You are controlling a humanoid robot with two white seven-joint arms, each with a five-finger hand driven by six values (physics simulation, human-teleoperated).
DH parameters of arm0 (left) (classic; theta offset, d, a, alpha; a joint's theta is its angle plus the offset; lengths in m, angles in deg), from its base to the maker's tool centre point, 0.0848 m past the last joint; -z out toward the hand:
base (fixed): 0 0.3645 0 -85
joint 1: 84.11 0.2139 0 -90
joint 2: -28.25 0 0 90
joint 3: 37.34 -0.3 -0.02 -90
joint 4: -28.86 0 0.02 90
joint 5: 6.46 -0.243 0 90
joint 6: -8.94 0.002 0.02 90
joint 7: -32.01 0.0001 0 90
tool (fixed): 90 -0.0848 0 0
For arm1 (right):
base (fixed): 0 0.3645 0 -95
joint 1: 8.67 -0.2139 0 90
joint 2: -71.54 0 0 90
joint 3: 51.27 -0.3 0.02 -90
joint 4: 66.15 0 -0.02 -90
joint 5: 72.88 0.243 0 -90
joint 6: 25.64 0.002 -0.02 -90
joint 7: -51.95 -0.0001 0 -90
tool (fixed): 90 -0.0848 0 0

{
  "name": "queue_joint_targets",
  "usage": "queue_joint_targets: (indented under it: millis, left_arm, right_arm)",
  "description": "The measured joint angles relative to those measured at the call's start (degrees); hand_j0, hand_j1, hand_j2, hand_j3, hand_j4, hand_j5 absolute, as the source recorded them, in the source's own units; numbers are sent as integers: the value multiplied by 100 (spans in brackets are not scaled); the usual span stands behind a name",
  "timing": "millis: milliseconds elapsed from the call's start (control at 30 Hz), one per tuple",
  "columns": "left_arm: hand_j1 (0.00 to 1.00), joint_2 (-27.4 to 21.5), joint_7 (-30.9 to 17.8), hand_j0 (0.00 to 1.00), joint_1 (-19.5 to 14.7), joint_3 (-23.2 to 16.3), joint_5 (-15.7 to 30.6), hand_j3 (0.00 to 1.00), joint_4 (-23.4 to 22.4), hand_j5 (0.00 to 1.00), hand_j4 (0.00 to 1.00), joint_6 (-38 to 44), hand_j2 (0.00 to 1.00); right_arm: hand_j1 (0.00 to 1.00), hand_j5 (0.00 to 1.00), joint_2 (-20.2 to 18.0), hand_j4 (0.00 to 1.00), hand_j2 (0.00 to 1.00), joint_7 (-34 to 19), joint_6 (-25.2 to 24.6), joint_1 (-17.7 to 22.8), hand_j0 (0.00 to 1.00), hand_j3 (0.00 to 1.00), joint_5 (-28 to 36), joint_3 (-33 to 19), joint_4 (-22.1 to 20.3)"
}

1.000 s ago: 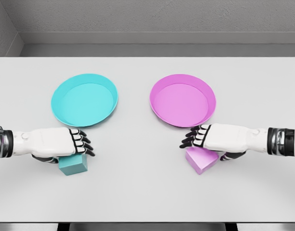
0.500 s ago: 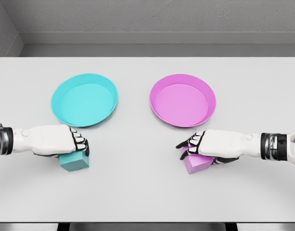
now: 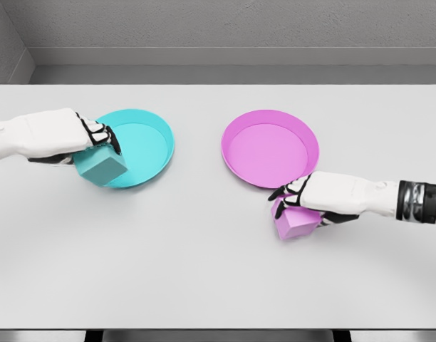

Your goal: Place the blocks in the corresponding plates according to their colors

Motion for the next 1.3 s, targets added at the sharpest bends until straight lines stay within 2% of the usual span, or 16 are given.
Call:
queue_joint_targets:
  millis: [133,233,300,367,433,467,500,567,600,667,733,867,1000,1033,1200,1300]
  left_arm:
    - [33,500,-48,33,-334,28,43,33,-939,33,33,-3,33]
    - [33,1121,-430,33,-439,29,38,33,-1645,33,33,-5,33]
    - [33,1505,-711,33,-483,30,21,33,-2097,33,33,-7,33]
    - [33,1717,-886,33,-492,38,-4,33,-2385,33,33,-12,33]
    - [37,1824,-995,37,-492,43,-11,37,-2551,37,37,-11,37]
    - [39,1856,-1036,39,-492,43,-16,39,-2624,39,39,-11,39]
    - [51,1880,-1068,51,-492,46,-20,51,-2682,51,51,-12,51]
    - [80,1910,-1107,80,-492,47,-20,80,-2754,80,80,-11,80]
    - [91,1920,-1119,91,-492,48,-17,91,-2777,91,91,-10,91]
    - [100,1930,-1133,100,-492,50,-12,100,-2807,100,100,-9,100]
    - [100,1934,-1140,100,-492,54,-8,100,-2843,100,100,-8,100]
    - [100,1932,-1143,100,-554,58,4,100,-2903,100,100,-7,100]
    - [100,1885,-1130,100,-685,65,38,100,-2922,100,100,-6,100]
    - [100,1836,-1119,100,-615,99,67,100,-2922,100,100,-8,100]
    - [100,1221,-1093,100,-343,288,938,100,-3083,100,100,-9,100]
    - [100,1036,-1089,100,-272,317,1185,100,-3153,100,100,-8,100]
  right_arm:
    - [55,55,66,55,55,-2,4,-316,55,55,92,-67,133]
    - [55,55,115,55,55,-2,8,-677,55,55,254,-89,269]
    - [56,56,191,56,56,-2,5,-993,56,56,438,-96,422]
    - [56,56,363,56,56,-7,30,-1495,56,56,530,-97,645]
    - [56,56,652,56,56,-2,0,-2074,56,56,713,-103,1022]
    - [58,58,835,58,58,-1,-3,-2224,58,58,755,-101,1256]
    - [65,65,1011,65,65,-1,-3,-2355,65,65,778,-99,1516]
    - [97,97,1254,97,97,-1,1,-2338,97,97,784,-100,1972]
    - [100,100,1321,100,100,-1,4,-2303,100,100,785,-113,2175]
    - [100,100,1355,100,100,-3,11,-2075,100,100,769,-336,2486]
    - [100,100,1245,100,100,-2,9,-1899,100,100,763,-639,2666]
    - [100,100,1068,100,100,-2,5,-1907,100,100,755,-1006,3060]
    - [100,100,950,100,100,-1,4,-1890,100,100,753,-1175,3175]
    - [100,100,938,100,100,-1,4,-1864,100,100,752,-1189,3185]
    - [100,100,919,100,100,-2,4,-1837,100,100,704,-1195,3199]
    - [100,100,916,100,100,-2,4,-1837,100,100,671,-1200,3197]
